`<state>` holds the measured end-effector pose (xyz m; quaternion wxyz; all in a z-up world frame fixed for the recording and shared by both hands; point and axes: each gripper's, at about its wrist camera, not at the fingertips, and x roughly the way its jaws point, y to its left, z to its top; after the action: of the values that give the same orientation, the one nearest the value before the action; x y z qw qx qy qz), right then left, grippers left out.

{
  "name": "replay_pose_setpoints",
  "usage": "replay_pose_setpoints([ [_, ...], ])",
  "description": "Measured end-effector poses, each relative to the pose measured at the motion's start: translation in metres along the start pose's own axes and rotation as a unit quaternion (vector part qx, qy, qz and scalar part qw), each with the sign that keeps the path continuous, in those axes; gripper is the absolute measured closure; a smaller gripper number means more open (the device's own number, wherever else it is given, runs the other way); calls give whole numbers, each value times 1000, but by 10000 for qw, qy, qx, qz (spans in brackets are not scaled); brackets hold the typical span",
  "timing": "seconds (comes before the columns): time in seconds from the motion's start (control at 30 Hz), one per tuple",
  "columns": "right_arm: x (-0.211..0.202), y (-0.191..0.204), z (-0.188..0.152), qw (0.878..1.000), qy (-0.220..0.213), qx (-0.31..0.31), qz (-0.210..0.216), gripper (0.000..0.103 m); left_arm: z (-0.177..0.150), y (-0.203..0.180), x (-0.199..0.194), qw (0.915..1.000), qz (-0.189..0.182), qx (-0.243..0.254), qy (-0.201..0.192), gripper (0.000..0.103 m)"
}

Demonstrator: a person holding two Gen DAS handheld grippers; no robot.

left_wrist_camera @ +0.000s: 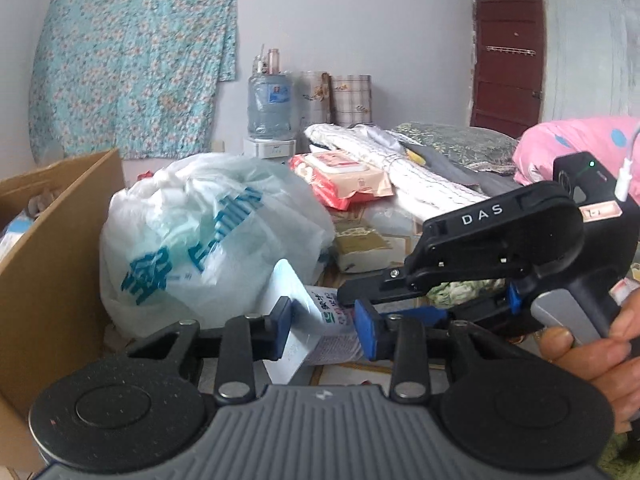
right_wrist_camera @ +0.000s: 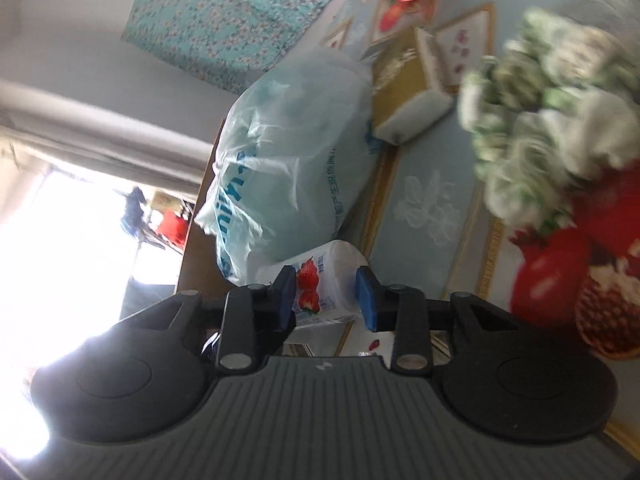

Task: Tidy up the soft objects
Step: 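Lift the yogurt cup off the table with the right gripper, then carry the yogurt cup over the cardboard box and lower it inside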

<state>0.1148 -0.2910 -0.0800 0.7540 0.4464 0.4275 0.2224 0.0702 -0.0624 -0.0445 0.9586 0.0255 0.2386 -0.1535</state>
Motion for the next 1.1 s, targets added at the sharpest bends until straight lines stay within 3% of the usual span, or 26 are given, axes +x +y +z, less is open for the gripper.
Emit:
replay_pose_setpoints([
  [0.27, -15, -26, -4, 9972, -143, 710, 174, 70, 6, -38, -2, 9956, -219, 877, -251, 70],
  [0.4, -31, -31, -7, 9962, -430, 754, 36, 68, 8, -49, 6, 9939, -554, 948, -83, 73],
  [0.5, -43, -32, -10, 9954, -632, 723, -33, 64, 6, -54, 6, 9928, -568, 1039, -184, 70],
  [0.57, -52, -33, -13, 9952, -739, 645, -71, 61, 5, -54, 3, 9924, -624, 1033, -226, 66],
  [0.63, -57, -30, -12, 9951, -827, 533, -76, 61, 5, -52, -2, 9929, -588, 985, -300, 49],
  [0.73, -67, -26, -13, 9948, -957, 336, 99, 61, 7, -43, -7, 9949, -311, 881, -385, 33],
  [0.9, -60, -13, -2, 9948, -995, 2, 225, 61, 15, -32, 11, 9971, -29, 761, -7, 31],
  [1.1, -35, -2, 14, 9959, -872, -232, 99, 61, 15, -27, 34, 9970, -175, 661, 367, 31],
])
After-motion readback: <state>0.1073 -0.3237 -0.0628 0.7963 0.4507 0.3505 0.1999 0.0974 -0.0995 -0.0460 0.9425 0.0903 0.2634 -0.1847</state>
